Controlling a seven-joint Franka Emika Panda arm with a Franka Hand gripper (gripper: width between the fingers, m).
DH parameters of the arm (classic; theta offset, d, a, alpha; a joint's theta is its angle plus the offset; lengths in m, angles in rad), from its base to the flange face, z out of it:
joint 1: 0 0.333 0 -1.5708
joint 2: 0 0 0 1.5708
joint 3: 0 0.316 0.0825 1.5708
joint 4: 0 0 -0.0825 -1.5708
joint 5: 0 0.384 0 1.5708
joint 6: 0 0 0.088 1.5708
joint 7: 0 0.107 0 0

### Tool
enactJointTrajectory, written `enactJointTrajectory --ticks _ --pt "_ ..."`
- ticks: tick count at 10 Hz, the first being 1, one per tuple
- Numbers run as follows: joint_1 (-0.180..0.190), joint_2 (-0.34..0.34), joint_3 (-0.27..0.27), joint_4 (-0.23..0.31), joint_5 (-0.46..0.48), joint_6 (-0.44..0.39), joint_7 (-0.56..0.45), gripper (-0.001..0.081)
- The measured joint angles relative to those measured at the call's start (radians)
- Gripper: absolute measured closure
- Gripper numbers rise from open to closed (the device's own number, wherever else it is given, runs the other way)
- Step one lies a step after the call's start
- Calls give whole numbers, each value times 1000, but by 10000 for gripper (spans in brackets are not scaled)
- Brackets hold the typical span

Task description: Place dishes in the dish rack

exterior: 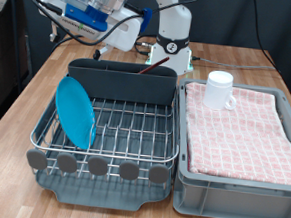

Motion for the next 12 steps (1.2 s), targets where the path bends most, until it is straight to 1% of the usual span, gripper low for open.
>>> enactJointTrajectory --ticks 1,2,3,4,5,6,8,9,10,11,12 --pt "0 -8 0 0 7 0 -13 4" --pt "1 -16 0 -1 41 6 -52 4" --pt "2 -27 -2 -2 94 8 -110 4" --pt "2 -43 -3 -6 141 -6 -163 4" --pt "6 -66 2 -11 160 -40 -186 4" --pt "12 -98 18 -22 160 -79 -189 4" --pt "23 -147 80 -29 137 -162 -173 4" --pt "28 -161 114 -28 128 -199 -146 4" --pt "34 -172 149 -27 122 -223 -111 4" --pt "40 -181 182 -27 110 -228 -74 4" --pt "38 -183 195 -27 92 -230 -48 4"
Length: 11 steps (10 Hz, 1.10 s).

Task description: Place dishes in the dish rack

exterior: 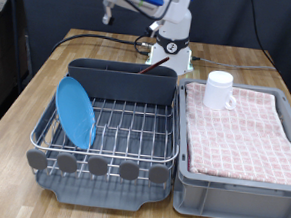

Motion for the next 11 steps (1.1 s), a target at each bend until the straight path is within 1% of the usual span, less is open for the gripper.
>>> enactJointTrajectory --ticks 1,3,4,5,7,8,9,11 --pt "0 1 -1 0 9 -12 0 4" --pt "8 2 1 5 108 -54 -7 4" --pt "23 -1 10 7 173 -81 -7 4" --pt "44 -7 23 5 237 -85 -7 4" --pt "98 -20 41 -1 371 -75 -26 4" --pt "117 -22 56 -1 414 -77 -15 4" --pt "133 -22 77 -1 446 -86 18 4" --pt "161 -21 127 5 467 -155 78 4"
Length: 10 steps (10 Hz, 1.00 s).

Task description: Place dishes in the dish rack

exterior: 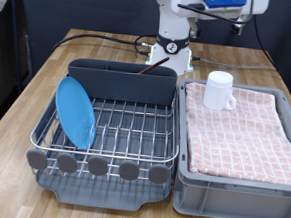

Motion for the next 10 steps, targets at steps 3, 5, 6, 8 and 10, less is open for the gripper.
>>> enactJointTrajectory --ticks 3,5,6,8,10 --pt "25 4 75 -3 -28 -17 82 4" --pt "24 4 71 -3 -22 -17 80 4" --pt "25 6 72 -3 -21 -17 79 4" --pt "25 10 83 -3 -22 -35 78 4" --pt "27 15 100 -3 -22 -43 76 4"
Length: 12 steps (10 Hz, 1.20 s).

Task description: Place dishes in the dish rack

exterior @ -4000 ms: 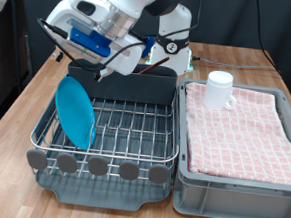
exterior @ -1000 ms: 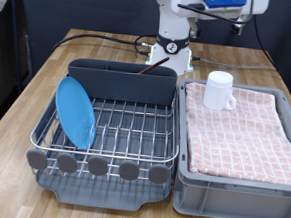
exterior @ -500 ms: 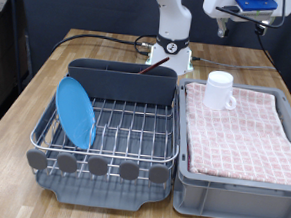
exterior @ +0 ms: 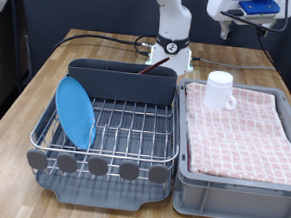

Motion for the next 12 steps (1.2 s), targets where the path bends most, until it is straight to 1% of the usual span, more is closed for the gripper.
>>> enactJointTrajectory --ticks 2,6,8,10,12 --pt "2 1 14 0 0 0 -13 4" --pt "2 1 21 0 -5 -1 -11 4" --pt "2 8 39 0 -11 -41 -3 4" --pt "2 43 58 3 -18 -83 1 4" --pt "2 102 73 9 -31 -107 2 4"
